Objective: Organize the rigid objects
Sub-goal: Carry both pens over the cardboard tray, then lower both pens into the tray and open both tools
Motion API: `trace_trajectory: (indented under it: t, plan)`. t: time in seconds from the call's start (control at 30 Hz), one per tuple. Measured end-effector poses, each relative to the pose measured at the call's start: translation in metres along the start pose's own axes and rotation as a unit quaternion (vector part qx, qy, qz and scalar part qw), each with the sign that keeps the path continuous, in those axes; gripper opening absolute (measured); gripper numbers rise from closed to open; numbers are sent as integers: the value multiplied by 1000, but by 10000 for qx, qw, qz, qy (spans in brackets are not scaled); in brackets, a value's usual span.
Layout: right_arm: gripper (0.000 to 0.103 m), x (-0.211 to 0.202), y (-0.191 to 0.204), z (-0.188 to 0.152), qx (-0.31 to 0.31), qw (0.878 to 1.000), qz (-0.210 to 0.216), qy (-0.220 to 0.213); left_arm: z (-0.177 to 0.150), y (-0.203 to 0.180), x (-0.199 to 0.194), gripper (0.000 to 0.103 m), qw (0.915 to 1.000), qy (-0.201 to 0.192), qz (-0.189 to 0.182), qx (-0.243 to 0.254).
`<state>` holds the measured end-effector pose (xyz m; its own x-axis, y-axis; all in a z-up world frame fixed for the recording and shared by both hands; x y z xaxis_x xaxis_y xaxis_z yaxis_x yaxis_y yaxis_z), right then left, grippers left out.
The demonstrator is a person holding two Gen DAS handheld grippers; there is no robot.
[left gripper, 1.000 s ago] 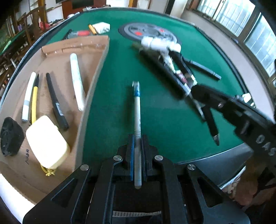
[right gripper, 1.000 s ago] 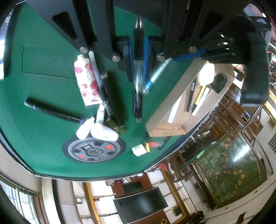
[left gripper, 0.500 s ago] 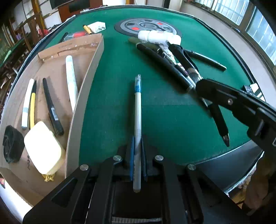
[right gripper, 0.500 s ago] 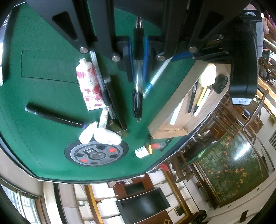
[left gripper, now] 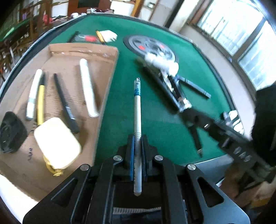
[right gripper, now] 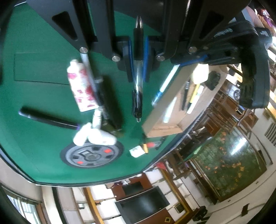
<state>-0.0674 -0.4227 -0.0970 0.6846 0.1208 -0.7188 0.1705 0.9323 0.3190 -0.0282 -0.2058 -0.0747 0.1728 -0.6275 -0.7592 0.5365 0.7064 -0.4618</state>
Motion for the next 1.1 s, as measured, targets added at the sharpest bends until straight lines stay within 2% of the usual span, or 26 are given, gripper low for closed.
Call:
trace_trajectory:
  t: [0.13, 0.37, 0.5, 0.63, 0.73, 0.8, 0.87, 1.1]
  plan:
    - [9, 6, 29, 3, -131, 9993, 336, 86, 19, 18, -37, 7, 9986, -419, -109, -319]
    - [9, 31, 85, 17, -407, 9958, 773, 270, 48, 78, -68, 7, 9924, -862, 319, -821]
    - [9, 54, 108, 26, -466, 9940, 874, 472, 56, 111, -59, 7, 9890, -807, 459, -1149]
    - [9, 79, 122, 33, -526, 9936, 776, 628, 61, 133, -44, 7, 9863, -683, 534, -1402]
    - [9, 92, 126, 36, -535, 9938, 677, 705, 67, 140, -36, 7, 9855, -651, 693, -1407]
    - [9, 100, 129, 35, -526, 9933, 653, 797, 69, 143, -29, 7, 9855, -555, 608, -1482]
    - [9, 106, 132, 34, -567, 9930, 592, 845, 70, 147, -26, 7, 9852, -508, 711, -1472]
    - [9, 115, 135, 28, -620, 9921, 430, 1004, 69, 155, -13, 7, 9843, -350, 713, -1575]
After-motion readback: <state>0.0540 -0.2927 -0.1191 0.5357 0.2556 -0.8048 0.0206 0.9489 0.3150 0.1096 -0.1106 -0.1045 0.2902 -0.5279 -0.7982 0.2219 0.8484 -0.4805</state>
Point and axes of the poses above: each gripper's, at about its wrist camera, not at the fingertips, and x roughly the way its jaws point, y to its left, z to its top, the point moved 7 cm from there along x, roughly the way its jaws point, and after that the axes turned 11 degrees about -z, right-handed, at the moved point
